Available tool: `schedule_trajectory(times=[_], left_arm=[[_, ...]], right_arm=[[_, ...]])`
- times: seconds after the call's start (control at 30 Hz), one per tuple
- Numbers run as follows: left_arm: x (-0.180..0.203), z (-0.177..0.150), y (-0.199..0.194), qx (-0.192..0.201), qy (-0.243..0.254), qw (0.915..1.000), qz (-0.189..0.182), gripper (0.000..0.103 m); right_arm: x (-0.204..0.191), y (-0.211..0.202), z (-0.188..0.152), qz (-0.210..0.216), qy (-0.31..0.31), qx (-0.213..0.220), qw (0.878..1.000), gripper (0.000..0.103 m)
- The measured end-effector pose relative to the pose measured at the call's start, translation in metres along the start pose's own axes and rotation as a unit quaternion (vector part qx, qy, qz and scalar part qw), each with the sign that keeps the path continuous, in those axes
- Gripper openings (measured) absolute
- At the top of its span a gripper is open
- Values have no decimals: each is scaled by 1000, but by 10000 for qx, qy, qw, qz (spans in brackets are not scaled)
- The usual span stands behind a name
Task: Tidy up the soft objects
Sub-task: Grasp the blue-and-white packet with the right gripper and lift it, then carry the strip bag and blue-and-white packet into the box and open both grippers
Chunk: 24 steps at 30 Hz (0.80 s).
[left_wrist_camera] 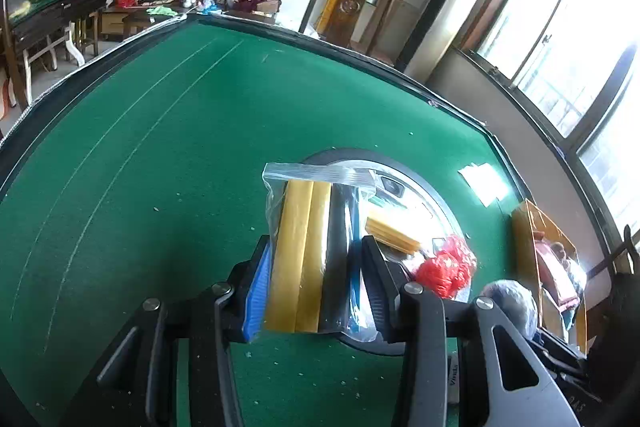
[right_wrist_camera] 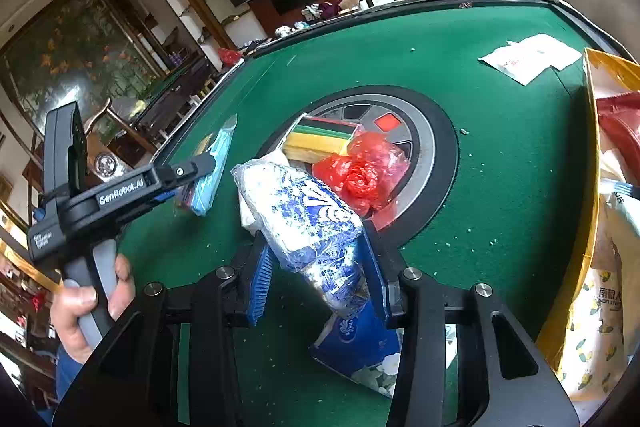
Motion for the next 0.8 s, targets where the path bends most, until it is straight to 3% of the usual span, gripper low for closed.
schedule_trajectory(times=[0.17,0.43,0.53,0.8], left_arm=[[11,-5,-1,-22,154,9997,-169,43],[37,-18,-3,-21,613,9977,-272,43],[43,-21,0,-55,729,9970,-263,43],[62,-30,-7,-70,1024,9940,-388,43]], right_arm=[[11,-23,7,-17,169,337,9993,41],[85,-86,14,-176,1122,1057,9879,41],[124,-121,9,-549,1638,1403,9749,41],[202,-178,-15,-921,2783,1729,9403,41]])
Point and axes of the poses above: each gripper's, at about its wrist camera, not at the fingertips, and y roughly the way its jaws point, x to its right, z to its top, the point moved 6 cm from there along y, roughly the way its jaws point, and after that the axes turned 15 degrees about -x, right-handed, at the moved point
